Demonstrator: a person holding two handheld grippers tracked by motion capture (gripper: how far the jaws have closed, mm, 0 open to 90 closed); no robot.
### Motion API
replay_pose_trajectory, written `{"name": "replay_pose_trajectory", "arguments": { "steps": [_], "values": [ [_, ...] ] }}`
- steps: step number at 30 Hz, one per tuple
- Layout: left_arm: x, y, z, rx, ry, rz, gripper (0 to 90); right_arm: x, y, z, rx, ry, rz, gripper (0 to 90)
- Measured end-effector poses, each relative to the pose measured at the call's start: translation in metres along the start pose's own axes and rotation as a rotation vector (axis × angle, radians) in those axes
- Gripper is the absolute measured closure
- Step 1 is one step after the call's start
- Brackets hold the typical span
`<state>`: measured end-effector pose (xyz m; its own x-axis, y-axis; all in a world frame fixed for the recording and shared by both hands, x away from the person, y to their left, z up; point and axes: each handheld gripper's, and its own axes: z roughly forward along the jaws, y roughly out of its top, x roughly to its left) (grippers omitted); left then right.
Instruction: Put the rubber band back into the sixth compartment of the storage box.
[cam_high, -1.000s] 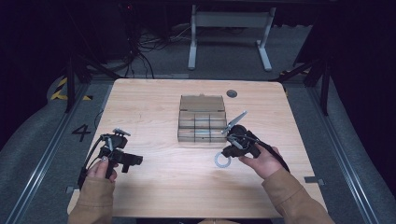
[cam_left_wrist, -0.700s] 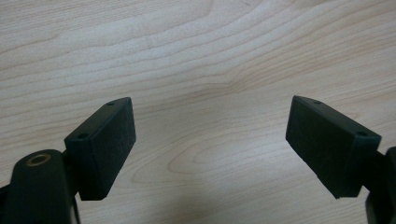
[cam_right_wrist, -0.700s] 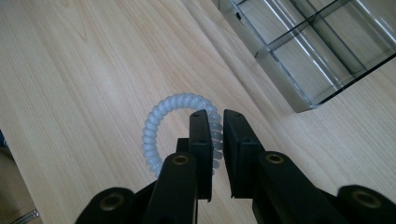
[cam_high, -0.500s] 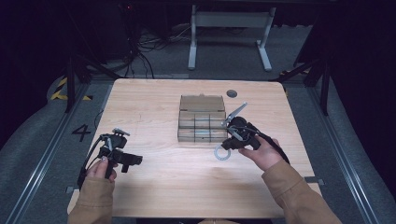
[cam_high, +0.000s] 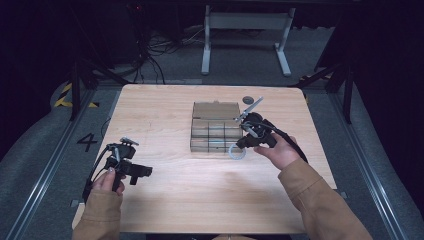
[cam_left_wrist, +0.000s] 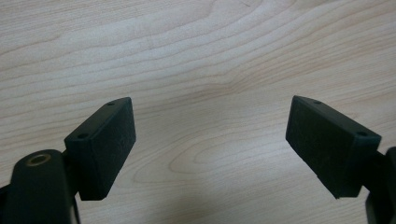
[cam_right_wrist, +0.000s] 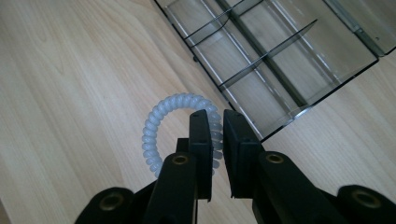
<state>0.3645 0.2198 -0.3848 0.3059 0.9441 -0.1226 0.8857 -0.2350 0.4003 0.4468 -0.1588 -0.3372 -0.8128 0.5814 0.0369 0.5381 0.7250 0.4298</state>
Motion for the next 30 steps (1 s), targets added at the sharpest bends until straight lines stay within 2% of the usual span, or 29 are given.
{"name": "replay_pose_trajectory", "arguments": {
  "steps": [30],
  "values": [
    [0.002,0.000,0.000,-0.002,-0.003,-0.004,16.6,-0.043,0.032,0.009,-0.002,-0.054,0.044,82.5]
  ]
}}
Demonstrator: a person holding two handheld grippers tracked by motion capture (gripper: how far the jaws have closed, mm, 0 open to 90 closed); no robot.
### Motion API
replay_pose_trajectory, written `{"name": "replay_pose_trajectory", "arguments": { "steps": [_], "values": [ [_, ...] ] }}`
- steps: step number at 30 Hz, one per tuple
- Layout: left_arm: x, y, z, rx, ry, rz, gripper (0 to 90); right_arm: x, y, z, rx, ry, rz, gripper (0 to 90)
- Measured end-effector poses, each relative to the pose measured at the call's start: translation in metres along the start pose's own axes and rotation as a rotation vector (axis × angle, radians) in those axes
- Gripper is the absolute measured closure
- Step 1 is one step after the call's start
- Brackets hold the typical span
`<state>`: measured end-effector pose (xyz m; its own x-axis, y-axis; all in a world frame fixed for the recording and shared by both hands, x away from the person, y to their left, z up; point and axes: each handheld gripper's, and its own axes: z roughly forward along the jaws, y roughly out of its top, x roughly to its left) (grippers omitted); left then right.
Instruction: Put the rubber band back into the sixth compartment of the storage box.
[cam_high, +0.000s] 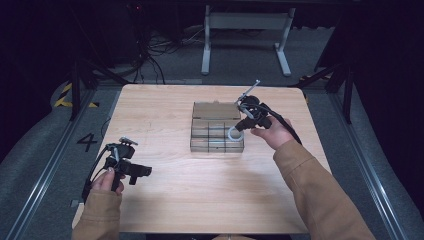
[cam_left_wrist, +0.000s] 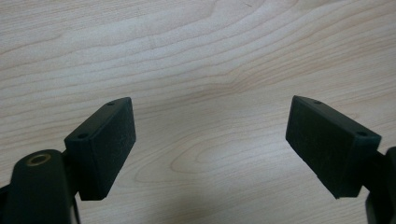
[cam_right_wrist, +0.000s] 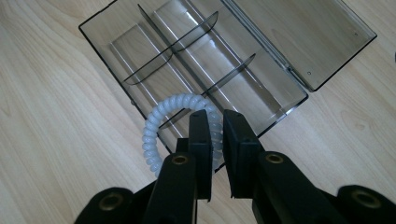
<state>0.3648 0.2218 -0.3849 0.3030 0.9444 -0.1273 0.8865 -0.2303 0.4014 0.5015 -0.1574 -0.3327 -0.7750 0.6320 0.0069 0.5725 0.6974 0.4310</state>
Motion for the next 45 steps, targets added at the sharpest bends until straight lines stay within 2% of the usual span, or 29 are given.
{"name": "replay_pose_trajectory", "arguments": {
  "steps": [5,13,32,45],
  "values": [
    [0.000,0.000,0.000,0.000,-0.001,0.000,16.6,-0.004,0.002,0.006,0.002,-0.010,-0.006,82.4],
    [0.001,0.000,0.000,0.000,-0.001,-0.002,16.6,-0.010,0.003,0.012,0.010,-0.025,0.011,82.4],
    [0.001,0.000,0.000,0.000,-0.002,-0.001,16.6,-0.008,-0.004,0.040,0.052,-0.036,0.011,82.3],
    [0.001,0.000,0.000,0.000,-0.001,-0.002,16.6,-0.008,-0.007,0.050,0.061,-0.047,0.013,82.2]
  ]
}}
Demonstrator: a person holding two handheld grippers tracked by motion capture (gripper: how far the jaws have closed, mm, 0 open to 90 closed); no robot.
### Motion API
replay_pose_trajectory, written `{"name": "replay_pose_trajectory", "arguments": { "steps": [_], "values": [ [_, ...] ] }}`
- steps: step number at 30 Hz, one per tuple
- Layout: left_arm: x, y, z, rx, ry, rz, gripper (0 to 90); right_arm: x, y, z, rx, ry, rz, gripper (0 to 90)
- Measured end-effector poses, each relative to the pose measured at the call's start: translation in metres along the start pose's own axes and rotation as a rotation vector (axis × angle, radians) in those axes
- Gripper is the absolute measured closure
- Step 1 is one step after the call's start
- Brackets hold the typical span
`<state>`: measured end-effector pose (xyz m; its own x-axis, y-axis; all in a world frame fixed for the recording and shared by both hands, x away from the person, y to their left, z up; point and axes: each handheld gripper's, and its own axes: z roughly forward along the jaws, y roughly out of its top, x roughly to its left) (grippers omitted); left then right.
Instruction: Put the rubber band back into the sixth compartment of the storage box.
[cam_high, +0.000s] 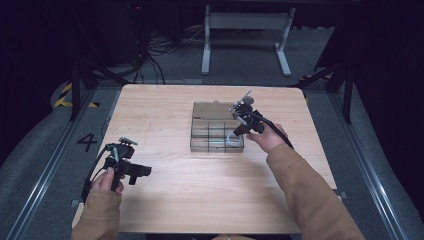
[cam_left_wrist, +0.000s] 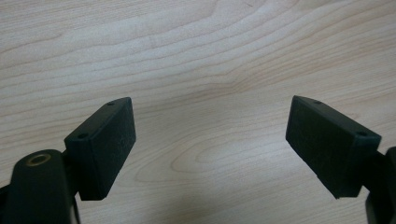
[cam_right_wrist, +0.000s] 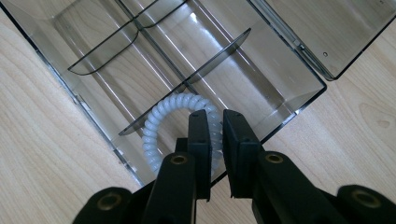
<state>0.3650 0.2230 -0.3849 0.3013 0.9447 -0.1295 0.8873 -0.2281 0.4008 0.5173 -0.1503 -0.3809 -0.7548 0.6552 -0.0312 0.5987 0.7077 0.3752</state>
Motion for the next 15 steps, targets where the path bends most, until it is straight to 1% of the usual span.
{"name": "replay_pose_trajectory", "arguments": {
  "steps": [15],
  "values": [
    [-0.0001,0.0000,0.0002,0.000,-0.002,0.001,16.6,0.0033,0.0012,0.0075,0.026,-0.011,-0.014,82.1]
  ]
}}
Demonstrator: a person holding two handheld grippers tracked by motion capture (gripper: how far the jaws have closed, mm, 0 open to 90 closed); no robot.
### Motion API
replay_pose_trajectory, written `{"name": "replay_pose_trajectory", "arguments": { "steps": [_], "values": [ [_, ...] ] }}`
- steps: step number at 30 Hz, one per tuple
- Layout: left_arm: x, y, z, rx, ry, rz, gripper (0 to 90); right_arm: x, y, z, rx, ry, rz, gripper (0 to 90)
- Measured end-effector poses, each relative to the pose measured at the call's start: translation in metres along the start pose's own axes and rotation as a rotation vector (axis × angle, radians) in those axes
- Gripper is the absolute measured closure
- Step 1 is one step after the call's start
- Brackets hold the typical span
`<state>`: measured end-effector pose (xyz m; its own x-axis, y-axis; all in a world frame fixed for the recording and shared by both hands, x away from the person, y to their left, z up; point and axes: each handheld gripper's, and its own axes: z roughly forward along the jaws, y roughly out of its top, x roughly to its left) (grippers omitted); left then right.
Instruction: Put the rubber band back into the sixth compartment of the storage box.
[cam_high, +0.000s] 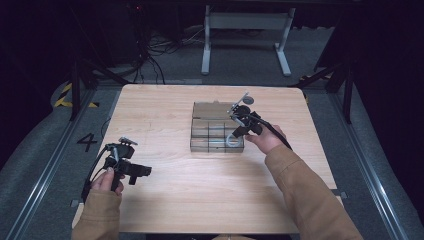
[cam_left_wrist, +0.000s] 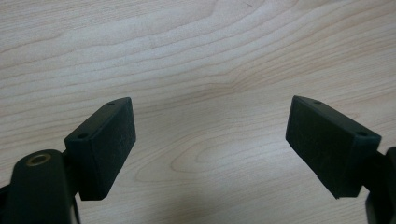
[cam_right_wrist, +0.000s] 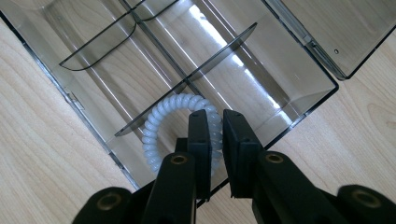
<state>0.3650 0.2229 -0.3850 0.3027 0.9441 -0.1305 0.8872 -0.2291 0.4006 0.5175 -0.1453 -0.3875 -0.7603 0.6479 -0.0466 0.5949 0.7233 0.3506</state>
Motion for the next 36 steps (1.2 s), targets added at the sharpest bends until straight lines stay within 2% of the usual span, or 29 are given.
{"name": "replay_pose_trajectory", "arguments": {
  "steps": [18,36],
  "values": [
    [0.000,0.000,0.000,0.001,-0.002,0.000,16.6,0.003,0.000,0.009,0.037,-0.015,-0.021,82.1],
    [0.000,0.000,0.000,0.001,-0.002,-0.002,16.6,0.003,0.000,0.016,0.069,0.005,-0.016,81.6]
  ]
}}
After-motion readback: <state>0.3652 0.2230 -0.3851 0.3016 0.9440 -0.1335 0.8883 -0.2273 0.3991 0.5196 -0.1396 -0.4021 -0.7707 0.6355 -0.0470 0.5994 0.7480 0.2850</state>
